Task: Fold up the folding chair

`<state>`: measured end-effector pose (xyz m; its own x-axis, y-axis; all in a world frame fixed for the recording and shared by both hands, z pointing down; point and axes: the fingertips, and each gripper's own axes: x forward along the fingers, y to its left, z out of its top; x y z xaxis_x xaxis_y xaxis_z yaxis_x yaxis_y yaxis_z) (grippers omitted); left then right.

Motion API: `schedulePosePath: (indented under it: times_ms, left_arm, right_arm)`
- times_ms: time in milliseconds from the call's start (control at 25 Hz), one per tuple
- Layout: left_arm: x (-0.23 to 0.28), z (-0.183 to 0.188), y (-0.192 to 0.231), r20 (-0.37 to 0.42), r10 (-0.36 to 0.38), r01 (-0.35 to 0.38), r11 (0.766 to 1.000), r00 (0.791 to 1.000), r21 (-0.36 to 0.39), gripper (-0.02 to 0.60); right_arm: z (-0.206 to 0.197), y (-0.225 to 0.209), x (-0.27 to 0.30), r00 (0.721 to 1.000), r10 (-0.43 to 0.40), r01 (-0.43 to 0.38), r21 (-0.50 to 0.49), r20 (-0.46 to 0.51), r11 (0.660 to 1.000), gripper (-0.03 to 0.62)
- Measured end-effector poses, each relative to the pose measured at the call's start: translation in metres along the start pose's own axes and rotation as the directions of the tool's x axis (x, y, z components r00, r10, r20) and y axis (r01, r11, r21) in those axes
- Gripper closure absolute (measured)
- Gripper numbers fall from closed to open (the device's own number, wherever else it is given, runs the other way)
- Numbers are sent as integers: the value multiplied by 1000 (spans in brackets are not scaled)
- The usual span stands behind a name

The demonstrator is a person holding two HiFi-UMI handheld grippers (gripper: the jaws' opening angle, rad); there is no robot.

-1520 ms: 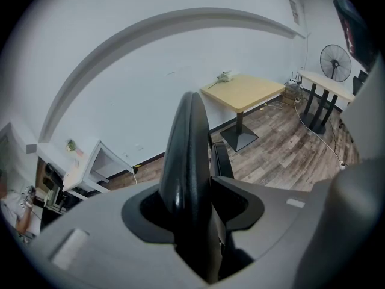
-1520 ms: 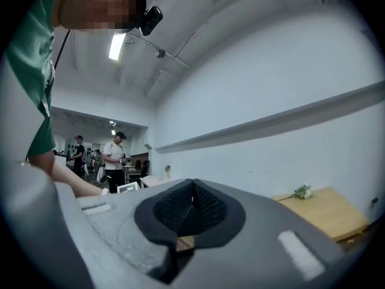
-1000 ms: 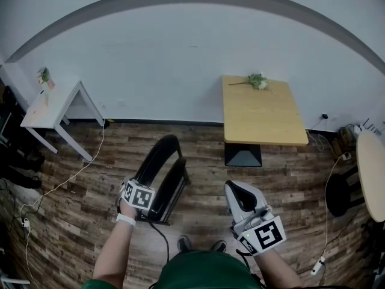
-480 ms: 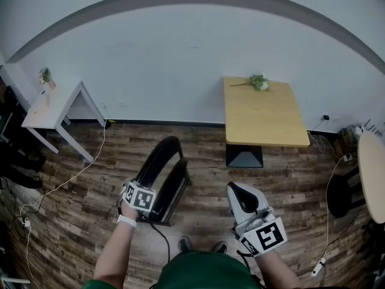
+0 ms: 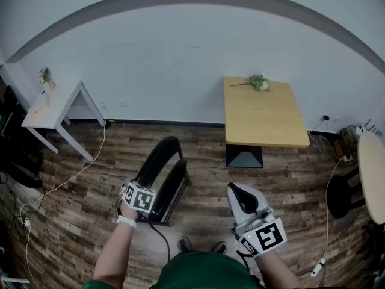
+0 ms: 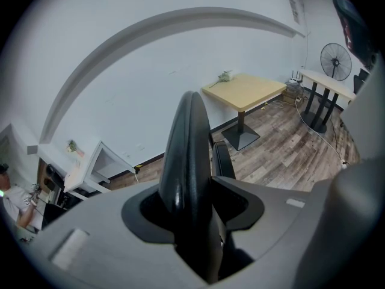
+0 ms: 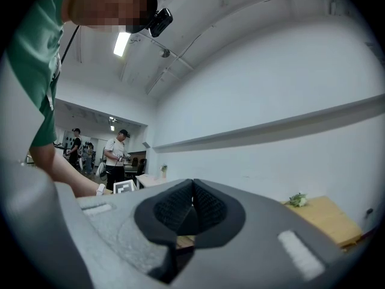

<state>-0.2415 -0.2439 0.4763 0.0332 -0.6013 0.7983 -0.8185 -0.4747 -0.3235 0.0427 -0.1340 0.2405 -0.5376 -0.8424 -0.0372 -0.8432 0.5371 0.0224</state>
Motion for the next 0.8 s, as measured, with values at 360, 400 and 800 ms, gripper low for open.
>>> schedulePosePath:
  times_ms: [360, 400, 800]
  left_arm:
    - [1, 0, 0, -1, 10, -10, 1000, 1000, 5, 382]
    - [1, 0, 1, -1, 11, -11, 1000, 1000, 5, 382]
    - [-2, -3, 5, 2, 20, -20, 1000, 1000, 8, 385]
  right_arm:
    - [-3, -3, -4, 1000, 0, 0, 0, -12, 1000, 591]
    - [-3, -3, -4, 1000, 1, -1, 0, -13, 1000, 591]
    - [-3, 1, -5, 1000, 4, -4, -3, -17, 1000, 591]
